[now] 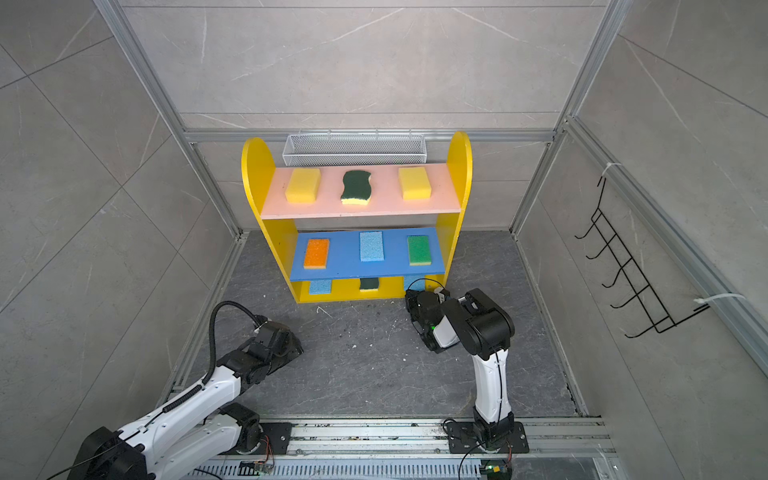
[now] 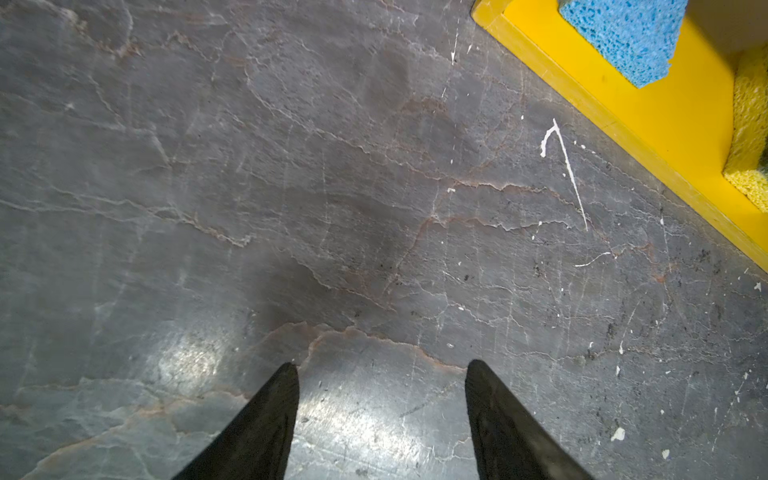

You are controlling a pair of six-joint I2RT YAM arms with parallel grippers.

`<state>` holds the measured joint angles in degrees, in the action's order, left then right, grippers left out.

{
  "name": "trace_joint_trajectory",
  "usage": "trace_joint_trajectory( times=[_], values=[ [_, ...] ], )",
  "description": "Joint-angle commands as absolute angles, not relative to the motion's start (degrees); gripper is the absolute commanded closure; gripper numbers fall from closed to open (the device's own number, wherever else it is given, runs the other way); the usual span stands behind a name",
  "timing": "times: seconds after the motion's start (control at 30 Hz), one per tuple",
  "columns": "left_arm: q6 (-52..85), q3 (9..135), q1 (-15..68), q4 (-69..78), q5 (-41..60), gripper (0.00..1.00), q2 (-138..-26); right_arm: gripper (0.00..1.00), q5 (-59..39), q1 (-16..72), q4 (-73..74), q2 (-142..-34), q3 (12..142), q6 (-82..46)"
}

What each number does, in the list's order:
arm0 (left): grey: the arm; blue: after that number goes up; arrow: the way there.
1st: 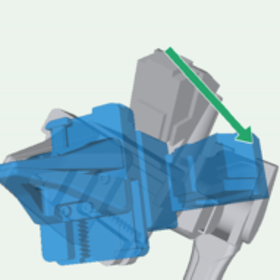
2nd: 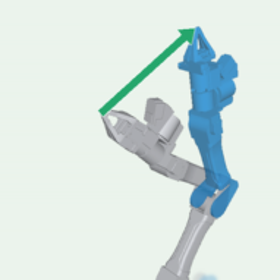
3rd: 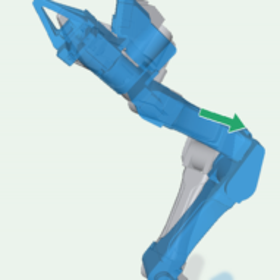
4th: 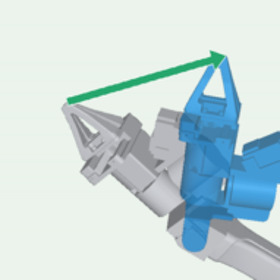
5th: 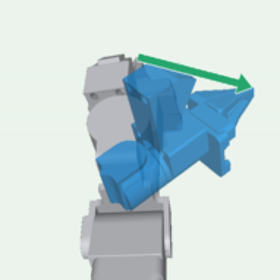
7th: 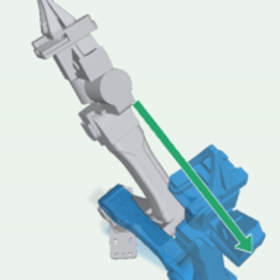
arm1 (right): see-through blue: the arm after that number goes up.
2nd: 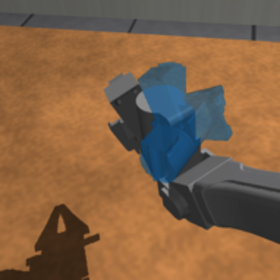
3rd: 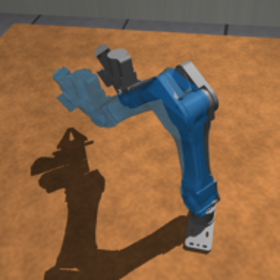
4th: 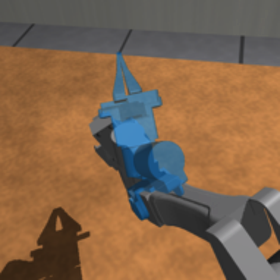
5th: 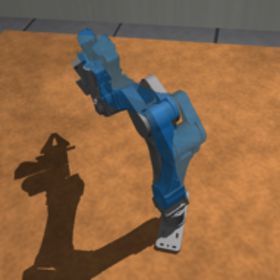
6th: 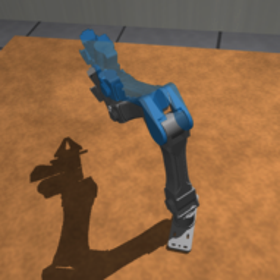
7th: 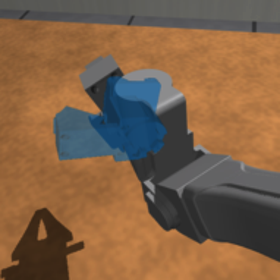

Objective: Place and organize the cleaning sponges onto the shelf

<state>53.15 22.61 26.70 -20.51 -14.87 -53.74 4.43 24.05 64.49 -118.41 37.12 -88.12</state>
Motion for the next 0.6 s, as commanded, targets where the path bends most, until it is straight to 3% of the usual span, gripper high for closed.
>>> trace_joint_trajectory(
  times=[0.0, 0.57],
  values=[
    [53.6, 24.2, 26.8, -19.5, -15.5, 0.33, -53.9, 1.0, 5.3, 23.0, 48.9, -122.6, 34.4, -87.4],
    [54.0, 23.6, 26.8, -18.9, -15.5, 0.33, -54.0, 1.0, 6.5, 22.8, 47.0, -121.3, 34.1, -87.5]
  ],
)
